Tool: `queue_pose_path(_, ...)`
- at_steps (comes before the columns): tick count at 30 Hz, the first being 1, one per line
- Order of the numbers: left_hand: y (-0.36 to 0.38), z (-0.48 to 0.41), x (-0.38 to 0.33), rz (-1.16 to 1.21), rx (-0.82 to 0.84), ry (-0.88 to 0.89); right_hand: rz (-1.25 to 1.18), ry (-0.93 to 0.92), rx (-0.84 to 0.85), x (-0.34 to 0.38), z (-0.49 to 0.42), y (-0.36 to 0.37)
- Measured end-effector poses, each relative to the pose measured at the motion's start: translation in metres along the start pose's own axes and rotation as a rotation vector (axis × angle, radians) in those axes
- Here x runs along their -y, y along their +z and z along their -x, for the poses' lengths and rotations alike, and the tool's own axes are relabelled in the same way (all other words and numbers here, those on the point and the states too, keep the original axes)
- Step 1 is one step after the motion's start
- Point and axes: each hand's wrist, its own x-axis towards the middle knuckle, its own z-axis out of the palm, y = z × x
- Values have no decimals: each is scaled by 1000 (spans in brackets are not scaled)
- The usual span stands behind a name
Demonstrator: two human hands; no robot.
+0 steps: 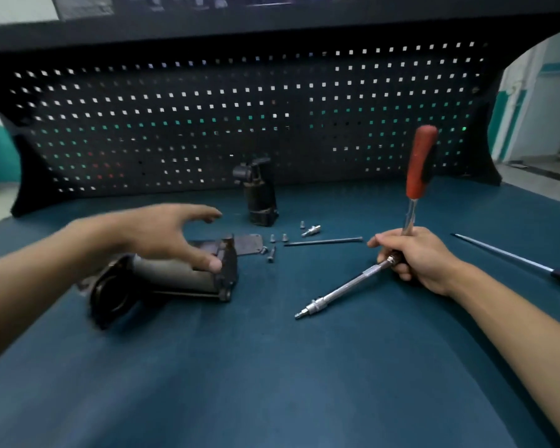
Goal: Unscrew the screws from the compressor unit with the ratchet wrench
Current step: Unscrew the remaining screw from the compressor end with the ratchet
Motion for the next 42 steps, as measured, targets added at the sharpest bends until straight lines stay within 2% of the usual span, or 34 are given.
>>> queue_pose_path(3, 44, 16, 5, -7, -165, 80, 4, 4, -17, -2, -2, 0)
queue_pose_path(5, 69, 20, 5, -69, -393, 110, 8, 0, -13, -2, -1, 6)
queue_pose_path(8, 82, 14, 5, 7, -678, 137, -2, -16, -14, -1, 1, 11)
queue_pose_path(10, 82, 8, 5, 11, -776, 151, -1, -24, -13, 0, 2, 12)
queue_pose_path(12, 81, 2, 5, -53, -804, 186, -1, -27, -16, 2, 2, 11)
queue_pose_path(16, 76, -3, 10, -187, -724, 193, 5, -33, -14, 4, 1, 8)
queue_pose_path(20, 73, -5, 6, -165, -711, 138, 7, -30, -7, 3, 1, 9)
queue_pose_path(24, 65, -8, -1, -207, -605, 165, 2, -22, -10, -2, 3, 9)
queue_pose_path(28, 39, -19, -12, -161, -364, 188, 1, -31, -8, 8, 3, 11)
queue_pose_path(31, 34, -30, -23, -116, -148, 124, -4, -39, -7, 6, 5, 12)
queue_pose_path(37, 34, -43, -33, 24, 169, 38, -7, -28, -10, 5, 7, 10)
queue_pose_path(42, 27, -35, -37, 44, 65, 43, -2, -36, -22, 7, 7, 7)
